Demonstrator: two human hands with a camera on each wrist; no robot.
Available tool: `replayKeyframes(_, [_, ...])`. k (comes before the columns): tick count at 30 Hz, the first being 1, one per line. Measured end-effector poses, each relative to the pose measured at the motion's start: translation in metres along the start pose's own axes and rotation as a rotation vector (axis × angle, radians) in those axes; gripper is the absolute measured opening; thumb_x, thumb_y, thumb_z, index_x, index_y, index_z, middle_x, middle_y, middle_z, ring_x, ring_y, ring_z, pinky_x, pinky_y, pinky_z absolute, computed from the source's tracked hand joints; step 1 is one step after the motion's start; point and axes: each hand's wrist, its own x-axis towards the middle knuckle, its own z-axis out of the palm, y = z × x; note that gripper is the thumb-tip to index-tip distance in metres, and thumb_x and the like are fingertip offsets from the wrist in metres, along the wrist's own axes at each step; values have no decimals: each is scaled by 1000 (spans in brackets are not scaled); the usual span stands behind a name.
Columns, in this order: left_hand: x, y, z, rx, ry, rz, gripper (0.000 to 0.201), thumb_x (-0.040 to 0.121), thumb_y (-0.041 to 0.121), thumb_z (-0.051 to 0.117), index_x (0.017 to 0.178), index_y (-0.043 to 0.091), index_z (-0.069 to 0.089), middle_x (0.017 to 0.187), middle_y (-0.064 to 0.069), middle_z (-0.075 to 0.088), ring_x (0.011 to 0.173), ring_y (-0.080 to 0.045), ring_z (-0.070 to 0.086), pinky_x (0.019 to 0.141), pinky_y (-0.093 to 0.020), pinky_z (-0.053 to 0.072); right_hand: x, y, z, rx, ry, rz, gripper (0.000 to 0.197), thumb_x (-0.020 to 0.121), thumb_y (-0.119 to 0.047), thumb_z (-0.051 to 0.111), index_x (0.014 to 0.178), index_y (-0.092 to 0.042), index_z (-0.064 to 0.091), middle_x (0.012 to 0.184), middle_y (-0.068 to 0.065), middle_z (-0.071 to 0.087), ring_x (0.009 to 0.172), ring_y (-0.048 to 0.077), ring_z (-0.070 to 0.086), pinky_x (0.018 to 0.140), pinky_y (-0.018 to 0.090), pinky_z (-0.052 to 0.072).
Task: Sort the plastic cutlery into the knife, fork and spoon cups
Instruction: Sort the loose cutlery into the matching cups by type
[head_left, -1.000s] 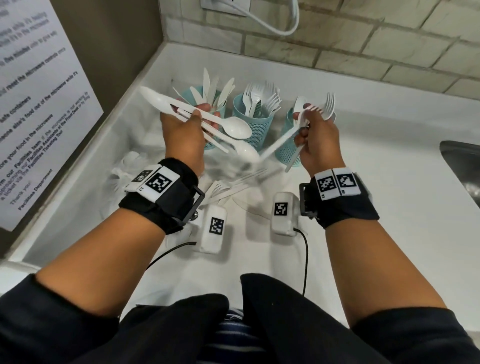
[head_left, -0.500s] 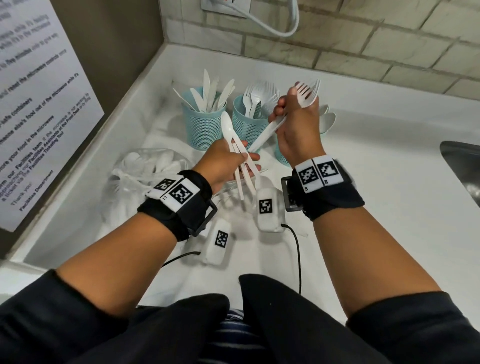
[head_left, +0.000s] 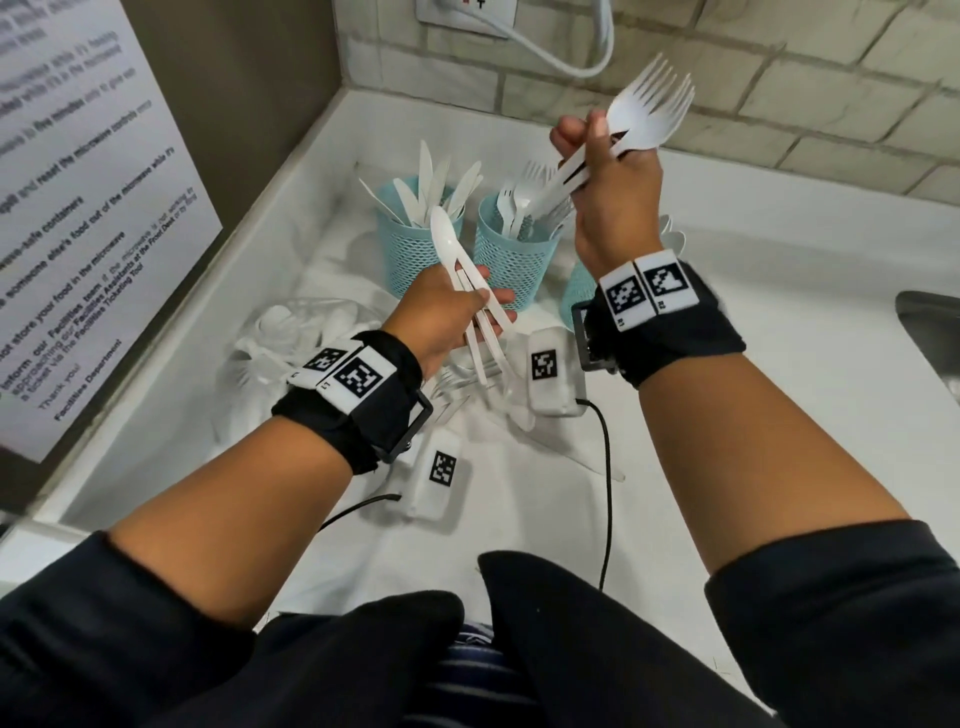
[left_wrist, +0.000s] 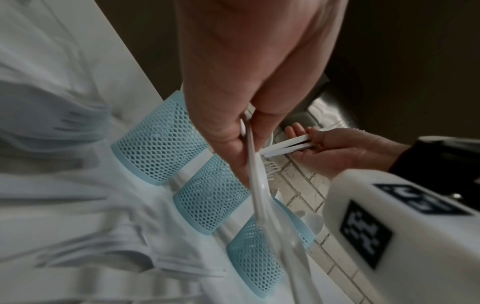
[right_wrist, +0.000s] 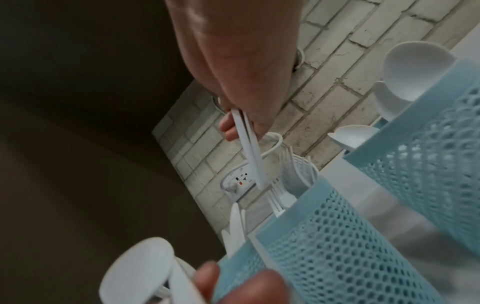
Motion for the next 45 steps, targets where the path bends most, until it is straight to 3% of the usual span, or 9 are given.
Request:
replayKeyframes(10, [-1, 0, -5, -15, -38, 1, 22, 95, -4, 41, 113, 6, 48, 109, -18, 64, 84, -23, 65, 83, -35, 52, 10, 25, 3, -323, -30, 82, 23, 86, 2, 59, 106, -6, 51, 101, 16, 65, 91, 23, 65, 95, 38, 51])
replayKeyframes(15, [2, -2, -10, -42, -31, -8, 28, 95, -3, 42, 122, 1, 47, 109, -17, 64, 84, -21, 66, 81, -33, 54, 15, 19, -1, -401, -83, 71, 60, 80, 13, 60, 131, -8, 38, 121, 17, 54, 114, 22, 53, 91, 23, 48])
replayKeyframes(18, [3, -2, -13, -61, -37, -8, 29, 95, -3, 43, 123, 1, 48, 107, -15, 65, 84, -20, 66, 77, -31, 55, 15, 16, -1, -526, -119, -71, 60, 79, 10, 63, 132, -4, 40, 136, 13, 48, 128, 20, 45, 87, 10, 45])
replayKeyframes(21, [5, -1, -18, -117, -49, 6, 24, 95, -3, 42, 117, 4, 50, 102, -13, 68, 79, -18, 69, 71, -29, 57, 13, 6, 0, -521, -171, -157, 44, 80, 8, 63, 122, 2, 50, 120, 9, 58, 112, 16, 56, 95, 17, 45])
replayKeyframes(25, [11, 3, -28, -230, -24, 37, 18, 95, -3, 42, 103, 8, 53, 79, -2, 74, 72, -15, 72, 73, -30, 58, -2, -16, 0, -537, -419, -7, 9, 84, 1, 63, 87, -7, 63, 70, -2, 70, 67, 9, 67, 65, 21, 54])
replayKeyframes(29, [12, 4, -29, -283, -6, 64, 19, 95, -2, 43, 109, 6, 52, 86, -5, 72, 74, -17, 71, 70, -30, 59, -16, -32, -9, -986, -738, 296, 24, 82, -21, 69, 94, -1, 66, 88, 12, 71, 77, 16, 68, 78, 25, 58])
replayKeyframes(32, [12, 4, -29, -327, 8, 89, 20, 95, -2, 43, 111, 6, 52, 86, -5, 72, 74, -16, 71, 63, -28, 58, -22, -27, -11, -1232, -848, 457, 36, 79, -33, 69, 100, -4, 66, 89, 7, 69, 83, 14, 66, 86, 27, 55])
replayKeyframes(41, [16, 2, -31, -448, 52, 158, 13, 97, 3, 43, 97, 10, 54, 87, -5, 72, 85, -18, 70, 81, -30, 57, -30, -3, -26, -1105, -692, 580, 20, 85, -35, 64, 74, -18, 64, 47, -12, 61, 46, 3, 58, 62, 21, 56])
replayKeyframes(45, [16, 2, -32, -454, 87, 177, 15, 98, 3, 41, 96, 11, 54, 96, -8, 68, 84, -18, 68, 75, -27, 58, -32, -2, -30, -980, -597, 541, 17, 91, -24, 60, 76, -16, 61, 60, -4, 67, 53, 7, 61, 54, 17, 55])
